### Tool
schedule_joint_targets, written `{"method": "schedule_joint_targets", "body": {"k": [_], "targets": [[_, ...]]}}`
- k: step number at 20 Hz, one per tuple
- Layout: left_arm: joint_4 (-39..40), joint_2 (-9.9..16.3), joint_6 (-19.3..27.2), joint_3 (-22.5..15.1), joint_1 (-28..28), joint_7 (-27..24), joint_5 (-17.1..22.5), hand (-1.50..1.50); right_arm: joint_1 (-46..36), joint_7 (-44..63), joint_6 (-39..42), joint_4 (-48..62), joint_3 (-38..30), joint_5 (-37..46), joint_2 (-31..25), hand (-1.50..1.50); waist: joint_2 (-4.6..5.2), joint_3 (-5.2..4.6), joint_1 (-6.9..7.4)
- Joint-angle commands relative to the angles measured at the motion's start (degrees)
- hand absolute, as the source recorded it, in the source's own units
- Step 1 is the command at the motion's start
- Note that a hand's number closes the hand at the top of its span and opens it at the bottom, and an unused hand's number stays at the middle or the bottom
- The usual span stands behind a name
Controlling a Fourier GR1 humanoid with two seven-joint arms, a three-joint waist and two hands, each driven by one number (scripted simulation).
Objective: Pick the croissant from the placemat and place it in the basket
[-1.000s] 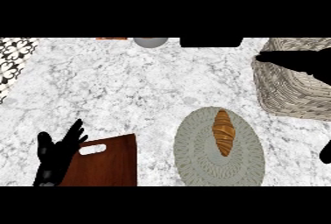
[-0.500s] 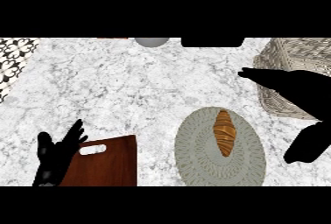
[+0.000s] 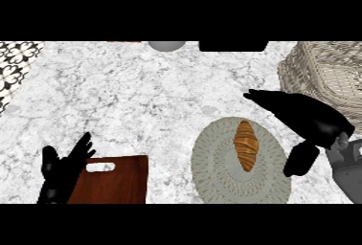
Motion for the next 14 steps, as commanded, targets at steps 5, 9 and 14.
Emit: {"method": "schedule_joint_targets", "body": {"k": [5,9,14], "targets": [[5.4,-2.8,-0.3,0.3,-0.2,-0.4,-2.8,0.00,4.3,-8.3,-3.6,6.0,1.2,10.6,4.7,-1.50,0.30,-0.40,-0.22],[4.6,-1.5,-2.5,1.5,2.0,-0.7,-2.2,0.00,7.7,-6.9,-6.8,4.2,3.8,14.6,8.8,-1.50,0.25,-0.41,-0.22],[4.5,-3.1,-2.6,2.1,2.3,-1.0,-2.9,0.00,3.8,-8.4,-4.4,9.5,1.2,16.8,10.7,-1.50,0.26,-0.42,-0.02]]}}
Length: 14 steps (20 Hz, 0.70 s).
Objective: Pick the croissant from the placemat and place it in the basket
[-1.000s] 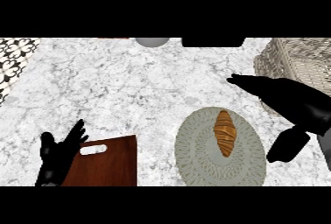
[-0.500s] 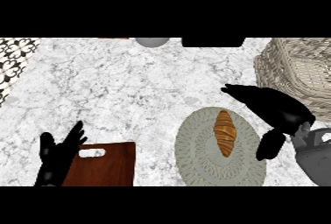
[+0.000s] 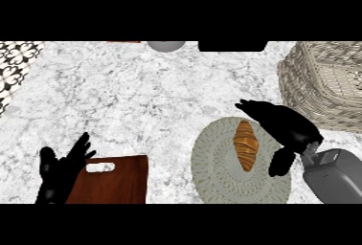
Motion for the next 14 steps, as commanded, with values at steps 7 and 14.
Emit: {"method": "schedule_joint_targets", "body": {"k": [7,14], "targets": [[0.7,0.0,-0.9,1.9,-0.3,5.5,-0.7,0.00,0.7,-6.6,-5.4,9.3,-0.4,7.6,5.8,-1.50,0.40,-0.53,0.17],[-2.4,-2.2,-0.6,1.2,3.6,4.6,-2.9,0.00,0.8,-6.2,-3.6,10.5,0.3,12.6,8.5,-1.50,0.30,-0.54,0.13]]}}
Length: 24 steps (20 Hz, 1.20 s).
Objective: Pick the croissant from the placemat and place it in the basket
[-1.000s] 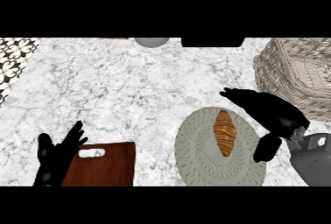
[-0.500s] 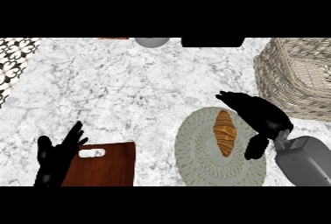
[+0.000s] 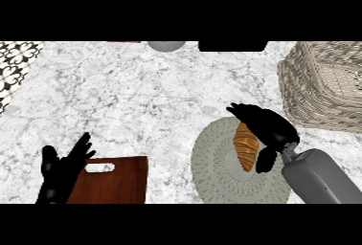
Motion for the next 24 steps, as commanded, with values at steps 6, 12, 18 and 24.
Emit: {"method": "schedule_joint_targets", "body": {"k": [6,12,18,24], "targets": [[2.8,-2.4,-0.5,-1.1,0.7,0.8,-2.6,0.00,-2.1,-1.1,0.4,9.9,1.1,6.5,4.1,-1.50,0.39,-0.47,0.16],[8.5,-2.8,-2.7,3.0,-3.2,-0.6,-1.3,0.00,-0.6,-7.2,-2.2,12.4,-1.3,8.2,4.0,-1.50,0.45,-0.48,-0.16],[3.2,-2.3,-2.9,3.0,0.2,1.3,-2.9,0.00,1.7,-8.0,-1.3,9.3,-3.4,9.4,3.2,-1.50,0.28,-0.47,-0.25],[1.2,-4.5,-1.2,1.3,1.4,1.7,-5.2,0.00,-0.5,-11.7,-6.7,14.7,-0.7,15.0,5.2,1.50,0.34,-0.45,0.12]]}}
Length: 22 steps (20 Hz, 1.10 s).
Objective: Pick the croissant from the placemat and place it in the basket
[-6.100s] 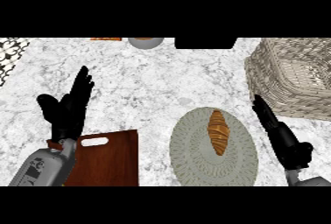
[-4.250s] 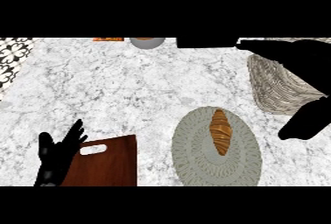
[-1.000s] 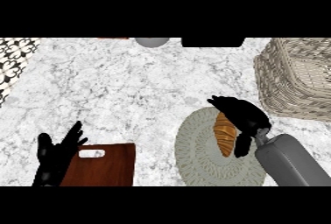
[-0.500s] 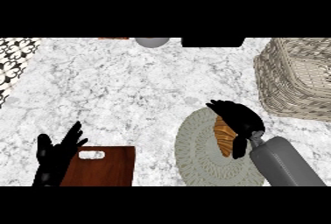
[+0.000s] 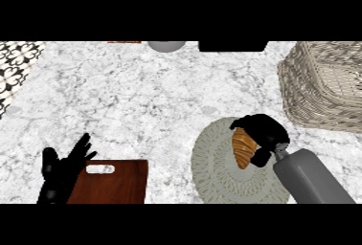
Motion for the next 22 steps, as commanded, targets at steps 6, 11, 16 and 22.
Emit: {"method": "schedule_joint_targets", "body": {"k": [6,11,16,22], "targets": [[4.3,-0.9,-1.3,0.8,-0.1,1.0,-0.7,0.00,-2.4,-4.7,-6.1,5.1,2.4,8.0,1.3,1.50,0.55,-0.75,-0.01],[1.1,-0.3,-1.9,1.2,1.9,1.3,-1.6,0.00,1.1,-6.4,-11.6,5.6,1.2,10.2,2.5,1.50,0.52,-0.73,0.01],[2.2,-0.6,-1.5,2.8,1.2,1.2,-0.2,0.00,5.1,14.4,-8.7,-2.2,-2.4,11.1,8.3,1.50,0.26,-0.81,-1.18],[4.8,0.0,-2.5,3.9,-0.8,1.4,-0.1,0.00,9.5,22.9,-13.4,-15.6,-4.0,12.3,12.6,1.50,0.33,-0.80,-1.45]]}}
